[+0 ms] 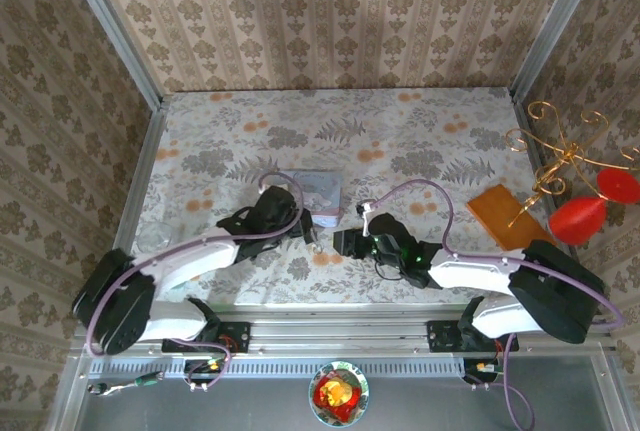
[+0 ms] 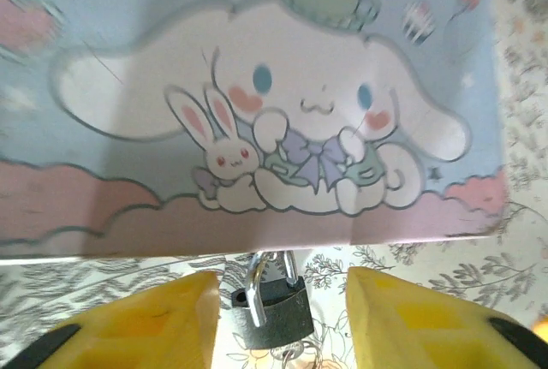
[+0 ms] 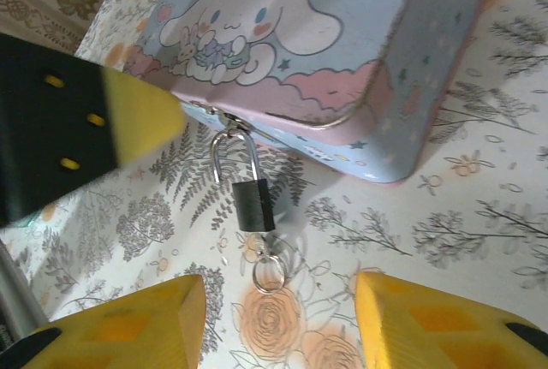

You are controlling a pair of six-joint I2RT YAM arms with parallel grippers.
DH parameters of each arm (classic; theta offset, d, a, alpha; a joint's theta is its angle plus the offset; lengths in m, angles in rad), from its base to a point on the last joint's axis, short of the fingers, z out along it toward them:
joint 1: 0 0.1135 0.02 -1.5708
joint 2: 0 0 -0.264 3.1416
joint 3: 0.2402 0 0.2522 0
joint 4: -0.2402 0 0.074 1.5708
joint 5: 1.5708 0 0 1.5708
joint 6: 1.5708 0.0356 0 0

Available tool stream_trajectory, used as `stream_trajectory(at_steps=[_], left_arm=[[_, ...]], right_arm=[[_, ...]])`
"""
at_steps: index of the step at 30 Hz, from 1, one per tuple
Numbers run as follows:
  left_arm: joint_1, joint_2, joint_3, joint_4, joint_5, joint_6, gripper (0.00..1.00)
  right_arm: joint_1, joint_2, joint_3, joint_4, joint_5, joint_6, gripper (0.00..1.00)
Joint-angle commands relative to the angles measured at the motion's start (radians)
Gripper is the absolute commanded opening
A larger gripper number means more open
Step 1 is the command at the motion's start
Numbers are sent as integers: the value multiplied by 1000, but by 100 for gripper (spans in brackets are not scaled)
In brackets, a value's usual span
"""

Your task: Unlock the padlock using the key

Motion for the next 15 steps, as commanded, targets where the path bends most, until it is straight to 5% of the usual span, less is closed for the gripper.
stream_trajectory(at_steps=[1, 7, 15], left_arm=[[51, -112, -12, -108, -51, 104, 50], [266, -176, -30, -68, 164, 227, 60], [405, -19, 47, -39, 315, 295, 65]], right_arm=[[-3, 50, 51, 30, -61, 36, 51], [7, 173, 119, 42, -94, 55, 50], [12, 278, 210, -45, -84, 67, 48]])
